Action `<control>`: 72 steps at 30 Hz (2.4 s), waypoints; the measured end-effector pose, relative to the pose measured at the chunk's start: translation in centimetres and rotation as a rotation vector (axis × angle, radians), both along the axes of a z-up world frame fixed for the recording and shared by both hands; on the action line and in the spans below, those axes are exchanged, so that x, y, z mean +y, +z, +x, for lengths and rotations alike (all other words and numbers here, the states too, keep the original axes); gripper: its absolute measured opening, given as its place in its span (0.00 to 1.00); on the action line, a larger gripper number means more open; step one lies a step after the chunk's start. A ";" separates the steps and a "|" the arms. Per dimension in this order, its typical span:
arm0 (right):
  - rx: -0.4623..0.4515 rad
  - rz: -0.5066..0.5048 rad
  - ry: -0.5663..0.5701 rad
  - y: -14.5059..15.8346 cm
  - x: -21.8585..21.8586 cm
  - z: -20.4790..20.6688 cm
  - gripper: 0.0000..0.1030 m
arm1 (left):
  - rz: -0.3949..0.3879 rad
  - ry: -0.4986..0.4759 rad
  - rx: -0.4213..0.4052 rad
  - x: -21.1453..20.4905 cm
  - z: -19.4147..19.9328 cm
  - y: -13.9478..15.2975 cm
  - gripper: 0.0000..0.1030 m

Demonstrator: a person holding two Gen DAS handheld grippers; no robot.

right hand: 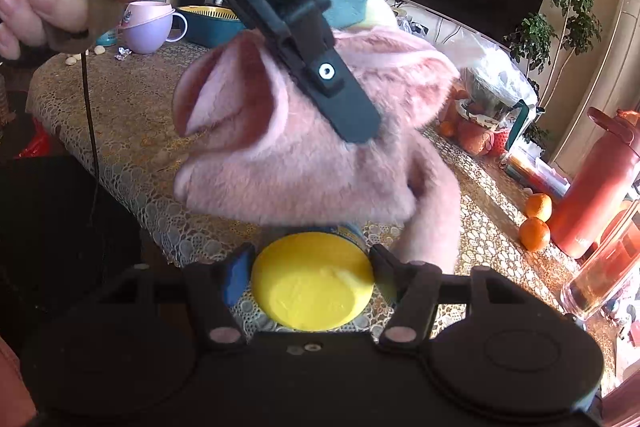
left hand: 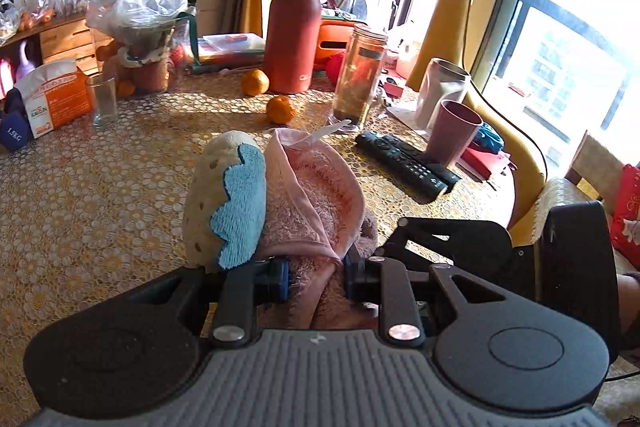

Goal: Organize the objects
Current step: 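Drape the towel over the jar again and rub with the left gripper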

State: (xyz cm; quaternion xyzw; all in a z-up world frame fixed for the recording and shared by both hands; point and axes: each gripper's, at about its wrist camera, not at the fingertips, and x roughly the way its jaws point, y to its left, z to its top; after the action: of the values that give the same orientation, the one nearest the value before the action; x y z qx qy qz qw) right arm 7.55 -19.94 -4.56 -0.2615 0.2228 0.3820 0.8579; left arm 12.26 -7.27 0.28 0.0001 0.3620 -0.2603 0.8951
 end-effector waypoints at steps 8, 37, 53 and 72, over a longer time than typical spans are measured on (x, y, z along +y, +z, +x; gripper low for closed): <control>-0.006 -0.025 0.012 -0.3 -0.2 -0.2 0.60 | 0.066 0.049 0.030 -0.4 1.2 -2.5 0.22; 0.480 0.436 -0.230 -1.7 -4.2 4.4 0.67 | 0.002 0.232 0.071 5.6 4.4 -3.6 0.22; 0.346 0.402 -0.246 2.1 -2.8 4.7 0.61 | 0.009 0.258 0.071 6.5 4.1 -4.3 0.23; 0.108 0.128 -0.075 1.9 0.0 0.9 0.61 | -0.014 0.262 0.079 8.8 1.8 -2.6 0.23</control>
State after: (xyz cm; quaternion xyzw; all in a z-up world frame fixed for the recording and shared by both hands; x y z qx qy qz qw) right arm 8.45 -19.94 -2.64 -0.1768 0.2536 0.3765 0.8733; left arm 14.03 1.58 -2.29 -0.0636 0.3921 -0.1436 0.9064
